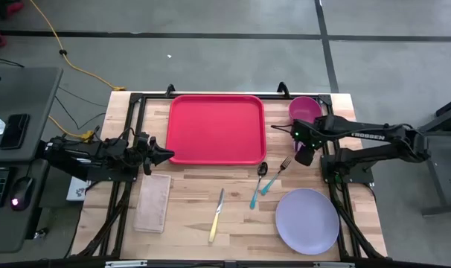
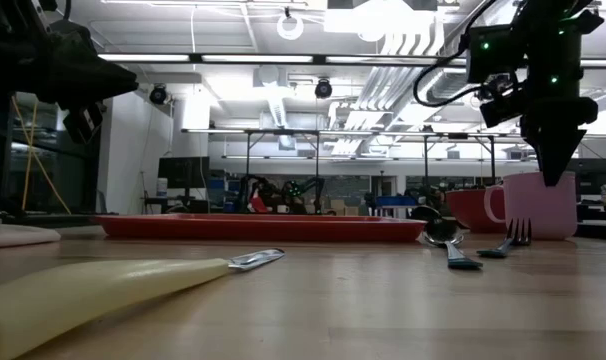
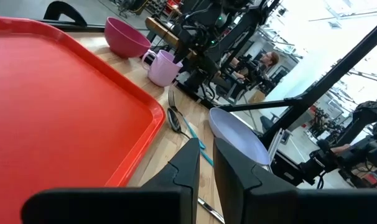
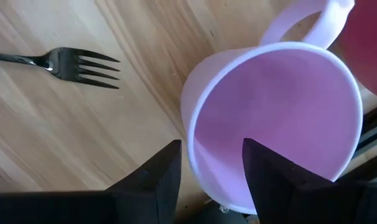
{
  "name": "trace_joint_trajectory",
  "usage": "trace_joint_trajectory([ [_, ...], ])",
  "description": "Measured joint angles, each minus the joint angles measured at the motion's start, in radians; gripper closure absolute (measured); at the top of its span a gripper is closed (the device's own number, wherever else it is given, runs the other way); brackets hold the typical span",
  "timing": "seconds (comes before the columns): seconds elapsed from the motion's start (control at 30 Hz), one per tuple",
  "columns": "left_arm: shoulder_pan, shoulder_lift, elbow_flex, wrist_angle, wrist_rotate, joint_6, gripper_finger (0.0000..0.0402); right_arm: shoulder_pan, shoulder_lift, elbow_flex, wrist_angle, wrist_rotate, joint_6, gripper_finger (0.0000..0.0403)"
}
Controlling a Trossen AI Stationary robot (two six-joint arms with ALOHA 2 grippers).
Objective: Set up tray
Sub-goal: Put the pink cup on the red serving tray
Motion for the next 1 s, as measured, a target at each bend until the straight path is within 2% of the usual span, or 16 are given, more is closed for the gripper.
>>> trace_joint_trajectory([
  [0.33,0.0,0.0,0.0,0.0,0.0,0.0,0.0323,-0.053,0.045,0.0,-0.001,-0.001,0.0,0.0263],
  [0.5,0.0,0.0,0.0,0.0,0.0,0.0,0.0323,-0.076,0.049,0.0,0.031,-0.027,0.001,0.0303],
  [0.73,0.0,0.0,0.0,0.0,0.0,0.0,0.0323,-0.082,0.049,0.0,0.054,-0.074,-0.007,0.0391],
  [1.0,0.0,0.0,0.0,0.0,-0.001,0.0,0.0323,-0.08,0.049,0.0,0.078,-0.112,-0.016,0.0401],
])
